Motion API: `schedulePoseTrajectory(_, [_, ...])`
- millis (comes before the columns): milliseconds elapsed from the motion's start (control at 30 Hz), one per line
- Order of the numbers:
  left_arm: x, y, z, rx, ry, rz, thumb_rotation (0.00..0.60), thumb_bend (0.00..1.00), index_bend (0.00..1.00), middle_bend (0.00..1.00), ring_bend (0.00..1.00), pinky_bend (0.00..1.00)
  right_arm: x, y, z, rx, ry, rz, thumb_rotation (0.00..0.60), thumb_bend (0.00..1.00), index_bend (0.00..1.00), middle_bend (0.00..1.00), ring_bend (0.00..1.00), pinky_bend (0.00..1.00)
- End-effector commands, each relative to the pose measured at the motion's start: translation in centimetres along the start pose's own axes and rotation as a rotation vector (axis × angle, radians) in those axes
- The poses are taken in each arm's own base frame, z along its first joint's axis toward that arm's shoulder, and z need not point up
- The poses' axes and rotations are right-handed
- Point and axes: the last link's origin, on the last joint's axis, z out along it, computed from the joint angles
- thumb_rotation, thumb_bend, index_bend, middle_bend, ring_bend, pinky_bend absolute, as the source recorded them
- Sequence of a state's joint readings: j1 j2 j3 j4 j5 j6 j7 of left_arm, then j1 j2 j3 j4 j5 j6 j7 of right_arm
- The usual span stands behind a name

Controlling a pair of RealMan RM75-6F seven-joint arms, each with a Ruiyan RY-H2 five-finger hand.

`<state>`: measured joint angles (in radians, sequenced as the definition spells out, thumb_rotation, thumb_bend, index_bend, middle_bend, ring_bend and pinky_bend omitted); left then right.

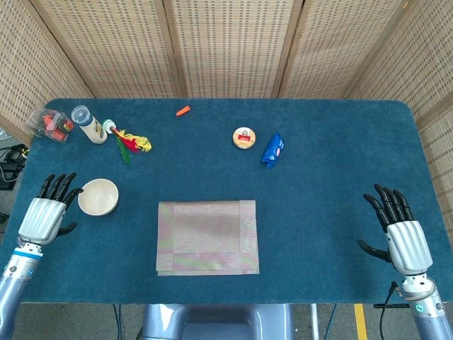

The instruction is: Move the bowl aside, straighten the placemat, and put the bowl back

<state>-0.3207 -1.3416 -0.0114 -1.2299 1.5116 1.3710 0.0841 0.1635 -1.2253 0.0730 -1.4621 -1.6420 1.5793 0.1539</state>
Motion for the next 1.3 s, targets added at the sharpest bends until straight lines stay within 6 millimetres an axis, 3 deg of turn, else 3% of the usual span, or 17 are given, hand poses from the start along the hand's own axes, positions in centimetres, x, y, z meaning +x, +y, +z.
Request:
schedulePoseTrajectory(33, [0.9,0.8,-1.5,-0.016,0.051,-0.06,0.6,0.14,0.23,0.0,0.0,0.0,0.0,0.0,0.0,0.0,-0.002,-0.002,0.6,0.13,0.16,0.0,0.0,0.0])
schedulePoseTrajectory(167, [0.7,2.5,-2.3,-0.067,0.052,-0.085,0.6,0.14,0.27,0.0,0.0,0.0,-0.2,0.0,0.0,-0.001,-0.007,-0.003,0.6,0.13,0.16,0.0,0.0,0.0])
schedulePoseTrajectory(467, [-0.8,9.1,-3.3,-0.227,0.016,-0.126,0.6,0.14,0.47,0.0,0.0,0.0,0.0,-0.1,-0.1,-0.001,-0.003,0.0,0.6,0.13,0.16,0.0,0.0,0.0])
schedulePoseTrajectory(833, [-3.7,15.3,-3.6,-0.316,-0.058,-0.092,0.6,0.17,0.5,0.0,0.0,0.0,0.3,0.0,-0.1,-0.003,-0.001,0.011,0.6,0.13,0.16,0.0,0.0,0.0])
schedulePoseTrajectory(1000, [-4.9,17.0,-3.9,-0.355,-0.094,-0.066,0.6,0.22,0.49,0.0,0.0,0.0,0.5,0.1,-0.2,-0.004,0.002,0.017,0.6,0.13,0.16,0.0,0.0,0.0])
schedulePoseTrajectory(1300, [-6.0,18.2,-4.3,-0.388,-0.141,-0.05,0.6,0.27,0.46,0.0,0.0,0.0,0.6,0.0,-0.2,-0.001,0.007,0.025,0.6,0.13,0.16,0.0,0.0,0.0])
